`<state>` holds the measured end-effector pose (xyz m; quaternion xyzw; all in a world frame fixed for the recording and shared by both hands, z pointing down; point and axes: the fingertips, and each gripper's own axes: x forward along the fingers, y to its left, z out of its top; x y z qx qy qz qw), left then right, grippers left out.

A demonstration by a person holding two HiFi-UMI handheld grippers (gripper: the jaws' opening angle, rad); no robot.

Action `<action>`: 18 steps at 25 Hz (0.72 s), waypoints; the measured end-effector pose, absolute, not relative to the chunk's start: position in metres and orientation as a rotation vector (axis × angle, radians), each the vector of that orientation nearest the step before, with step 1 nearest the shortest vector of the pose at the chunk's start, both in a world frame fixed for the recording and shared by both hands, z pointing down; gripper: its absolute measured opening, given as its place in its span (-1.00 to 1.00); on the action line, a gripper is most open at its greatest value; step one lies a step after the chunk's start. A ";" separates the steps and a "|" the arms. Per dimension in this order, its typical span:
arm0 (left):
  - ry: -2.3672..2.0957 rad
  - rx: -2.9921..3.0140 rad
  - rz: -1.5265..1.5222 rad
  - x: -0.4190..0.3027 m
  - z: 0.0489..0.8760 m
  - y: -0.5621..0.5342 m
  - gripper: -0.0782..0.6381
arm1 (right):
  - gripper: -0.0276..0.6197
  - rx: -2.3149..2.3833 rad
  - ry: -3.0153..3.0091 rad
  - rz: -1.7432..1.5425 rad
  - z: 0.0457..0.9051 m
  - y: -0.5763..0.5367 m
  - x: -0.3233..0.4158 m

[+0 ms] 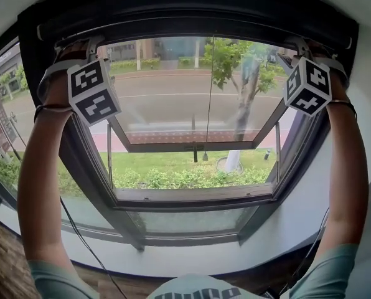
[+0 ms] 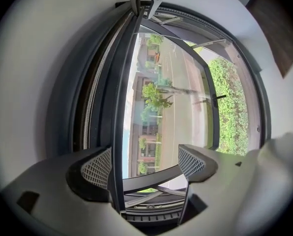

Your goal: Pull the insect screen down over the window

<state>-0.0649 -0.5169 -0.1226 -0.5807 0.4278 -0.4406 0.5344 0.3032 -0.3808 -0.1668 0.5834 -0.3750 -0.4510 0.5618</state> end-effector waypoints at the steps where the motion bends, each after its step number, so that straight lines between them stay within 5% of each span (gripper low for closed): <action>1: 1.003 -1.394 -1.072 -0.066 -0.113 -0.516 0.37 | -0.49 1.355 -0.897 -1.042 -0.157 -0.381 0.303; 10: 0.826 -1.493 -1.234 -0.077 0.003 -0.490 0.37 | -0.52 1.204 -0.999 -0.901 -0.044 -0.366 0.297; 18: 0.828 -1.492 -1.260 -0.078 0.027 -0.490 0.37 | -0.51 1.217 -0.988 -0.887 -0.021 -0.364 0.296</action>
